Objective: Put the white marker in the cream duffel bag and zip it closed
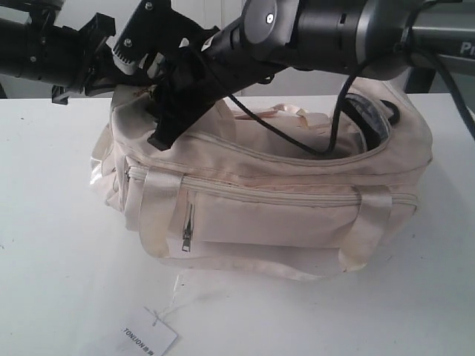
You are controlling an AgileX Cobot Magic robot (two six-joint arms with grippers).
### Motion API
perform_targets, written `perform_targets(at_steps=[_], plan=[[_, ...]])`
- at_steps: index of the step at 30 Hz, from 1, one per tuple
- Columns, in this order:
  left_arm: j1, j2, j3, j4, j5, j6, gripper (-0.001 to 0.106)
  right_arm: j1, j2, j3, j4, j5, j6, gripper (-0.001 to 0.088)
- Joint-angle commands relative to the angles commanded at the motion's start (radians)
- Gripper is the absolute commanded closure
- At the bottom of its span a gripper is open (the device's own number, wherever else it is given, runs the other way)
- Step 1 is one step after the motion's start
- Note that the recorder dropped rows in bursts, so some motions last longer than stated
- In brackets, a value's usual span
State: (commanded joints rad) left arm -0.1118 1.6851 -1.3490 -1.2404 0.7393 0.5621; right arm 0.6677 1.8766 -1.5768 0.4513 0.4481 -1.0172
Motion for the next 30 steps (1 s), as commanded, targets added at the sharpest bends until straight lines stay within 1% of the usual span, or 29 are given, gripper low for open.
perform_targets(at_steps=[3, 5, 10, 15, 18, 20, 24, 27, 30], plan=[[0.000, 0.000, 0.000, 0.000, 0.002, 0.014, 0.105, 0.000, -0.006, 0.000, 0.000, 0.000, 0.000, 0.0833], [0.000, 0.000, 0.000, 0.000, 0.002, 0.017, 0.105, 0.000, -0.011, 0.000, 0.000, 0.000, 0.000, 0.0869], [0.000, 0.000, 0.000, 0.000, 0.002, 0.017, 0.105, 0.000, -0.035, 0.000, -0.005, 0.017, 0.014, 0.0868], [0.000, 0.000, 0.000, 0.000, -0.002, 0.019, 0.105, 0.000, -0.073, 0.000, -0.007, 0.060, 0.072, 0.0868], [0.000, 0.000, 0.000, 0.012, -0.014, 0.019, 0.105, 0.000, -0.092, 0.000, -0.012, 0.103, 0.144, 0.0868], [0.000, 0.000, 0.000, 0.023, -0.022, 0.019, 0.105, 0.000, -0.105, 0.000, -0.038, 0.124, 0.194, 0.0868], [0.000, 0.000, 0.000, 0.027, -0.033, 0.019, 0.105, 0.000, -0.124, 0.000, -0.096, 0.149, 0.339, 0.0868], [0.000, 0.000, 0.000, 0.027, -0.033, 0.019, 0.105, 0.000, -0.126, 0.000, -0.096, 0.188, 0.392, 0.0868], [0.000, 0.000, 0.000, 0.027, -0.033, 0.019, 0.105, 0.000, -0.126, 0.000, -0.090, 0.246, 0.397, 0.0868]])
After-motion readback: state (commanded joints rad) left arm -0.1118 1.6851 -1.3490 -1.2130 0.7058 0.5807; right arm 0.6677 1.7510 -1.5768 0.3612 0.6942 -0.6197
